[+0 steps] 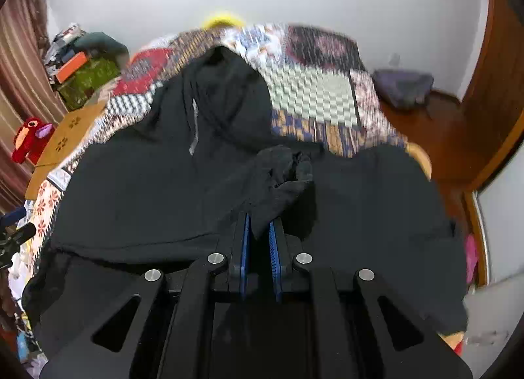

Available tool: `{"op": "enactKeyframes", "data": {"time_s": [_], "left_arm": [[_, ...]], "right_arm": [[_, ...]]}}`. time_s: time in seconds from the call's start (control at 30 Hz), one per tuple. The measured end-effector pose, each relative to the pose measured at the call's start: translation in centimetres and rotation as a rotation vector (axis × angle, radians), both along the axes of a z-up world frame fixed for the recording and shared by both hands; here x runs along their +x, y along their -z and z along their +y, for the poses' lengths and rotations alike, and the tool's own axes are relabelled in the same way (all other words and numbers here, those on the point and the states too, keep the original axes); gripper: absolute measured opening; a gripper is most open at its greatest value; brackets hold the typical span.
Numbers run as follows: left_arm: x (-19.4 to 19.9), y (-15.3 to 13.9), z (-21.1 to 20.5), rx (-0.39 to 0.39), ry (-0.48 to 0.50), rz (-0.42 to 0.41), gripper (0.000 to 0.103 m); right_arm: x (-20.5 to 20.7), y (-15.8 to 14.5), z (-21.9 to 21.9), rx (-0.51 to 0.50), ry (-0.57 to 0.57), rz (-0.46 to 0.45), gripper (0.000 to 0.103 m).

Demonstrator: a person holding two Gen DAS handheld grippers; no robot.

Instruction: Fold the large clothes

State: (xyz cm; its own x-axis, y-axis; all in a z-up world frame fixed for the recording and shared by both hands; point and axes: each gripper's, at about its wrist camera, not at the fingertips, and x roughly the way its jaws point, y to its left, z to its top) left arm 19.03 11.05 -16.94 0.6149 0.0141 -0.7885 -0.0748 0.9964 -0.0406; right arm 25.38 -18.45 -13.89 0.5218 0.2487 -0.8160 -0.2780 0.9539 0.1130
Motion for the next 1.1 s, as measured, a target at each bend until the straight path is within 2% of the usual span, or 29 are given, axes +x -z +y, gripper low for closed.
{"op": "enactKeyframes", "data": {"time_s": [0.17,0.27,0.5,0.6,0.67,0.73,0.87,0.97,1.1], "left_arm": [[0.1,0.4,-0.4,0.008,0.006,0.012,0.084],[0.1,0.4,-0.7,0.015,0.011,0.015,0.084],[0.3,-0.3,-1.8,0.036,0.027,0.005,0.084],[0.7,-0.9,-2.6,0.049,0.037,-0.009,0.084],[1.1,-1.6,-3.4,0.048,0.059,-0.022,0.084],[1.8,-2.4,-4.4,0.069,0.082,-0.041,0.084],[2.9,-4.2,-6.3,0.085,0.124,-0.094,0.084],[3.6,-5.3,-7.9,0.072,0.158,-0.130,0.085],[4.6,-6.1,-10.3,0.046,0.193,-0.166,0.091]], "right_arm": [[-0.7,1.7,-0.1,-0.030,0.014,0.097,0.013],[-1.4,1.7,-0.3,-0.061,0.016,0.125,0.015],[-3.7,-1.4,-2.1,-0.072,0.023,0.030,0.018],[-4.5,-3.2,-3.4,-0.057,0.046,-0.014,0.027],[-5.3,-4.5,-4.8,-0.036,0.074,-0.052,0.038],[-5.7,-5.7,-5.6,-0.024,0.099,-0.084,0.045],[-7.2,-8.1,-8.7,-0.019,0.169,-0.143,0.052],[-7.7,-8.5,-10.7,-0.012,0.230,-0.158,0.061],[-8.0,-7.4,-14.1,0.054,0.323,-0.112,0.064]]}}
